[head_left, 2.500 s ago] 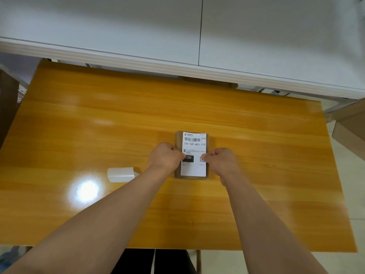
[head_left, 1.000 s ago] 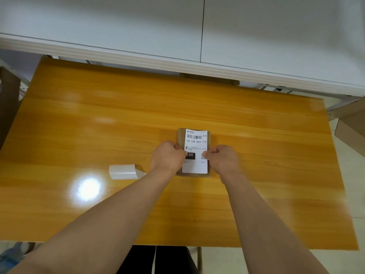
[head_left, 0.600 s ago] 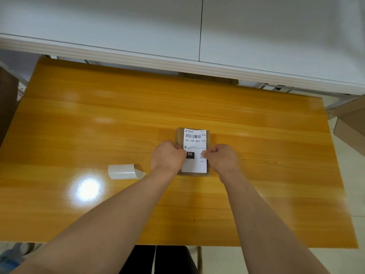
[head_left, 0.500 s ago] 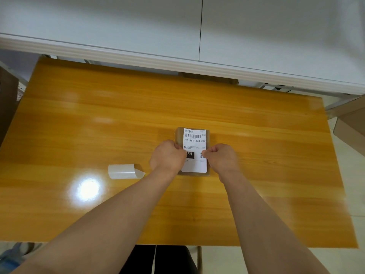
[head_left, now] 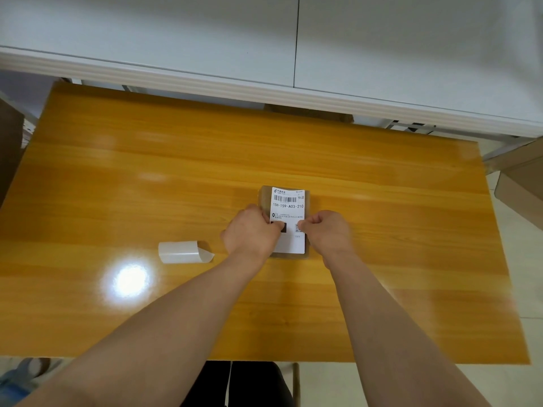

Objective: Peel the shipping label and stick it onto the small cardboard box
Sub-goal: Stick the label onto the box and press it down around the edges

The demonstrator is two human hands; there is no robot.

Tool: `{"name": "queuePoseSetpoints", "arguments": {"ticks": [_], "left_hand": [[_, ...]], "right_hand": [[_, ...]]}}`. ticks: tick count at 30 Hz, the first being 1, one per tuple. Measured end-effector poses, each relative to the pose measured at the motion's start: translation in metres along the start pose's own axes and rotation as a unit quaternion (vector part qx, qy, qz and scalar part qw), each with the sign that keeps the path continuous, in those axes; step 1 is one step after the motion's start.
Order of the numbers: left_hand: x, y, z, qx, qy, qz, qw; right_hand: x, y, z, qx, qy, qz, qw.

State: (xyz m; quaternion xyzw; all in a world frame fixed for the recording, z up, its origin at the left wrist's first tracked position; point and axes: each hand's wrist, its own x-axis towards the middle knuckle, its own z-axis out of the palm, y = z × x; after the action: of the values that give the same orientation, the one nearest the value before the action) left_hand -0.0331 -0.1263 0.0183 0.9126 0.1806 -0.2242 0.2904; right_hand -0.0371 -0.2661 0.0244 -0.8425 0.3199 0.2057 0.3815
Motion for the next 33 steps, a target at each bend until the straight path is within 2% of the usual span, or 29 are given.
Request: {"name": "queuePoseSetpoints", "arguments": {"ticks": [13,18,29,33], "left_hand": [[0.002,-0.006,-0.004,-0.036,-0.029,-0.031,0.998],[0.003,-0.007,-0.006,-0.087,-0.029,-0.037,0.995],[0.011,-0.017,-0.004,-0.159,-0.1,-0.058,0.981],[0.018,-0.013,-0.009,-0.195,-0.088,0.022,0.977]], "right_hand": [[-0.002,0.003,0.002,0.003,0.018,0.001,1.0],[-0.001,0.001,0.002,0.019,0.009,-0.004,1.0],[0.005,-0.005,0.008,0.05,-0.053,-0.012,0.997],[0.009,-0.005,0.003,0.053,-0.092,-0.019,0.994]]}}
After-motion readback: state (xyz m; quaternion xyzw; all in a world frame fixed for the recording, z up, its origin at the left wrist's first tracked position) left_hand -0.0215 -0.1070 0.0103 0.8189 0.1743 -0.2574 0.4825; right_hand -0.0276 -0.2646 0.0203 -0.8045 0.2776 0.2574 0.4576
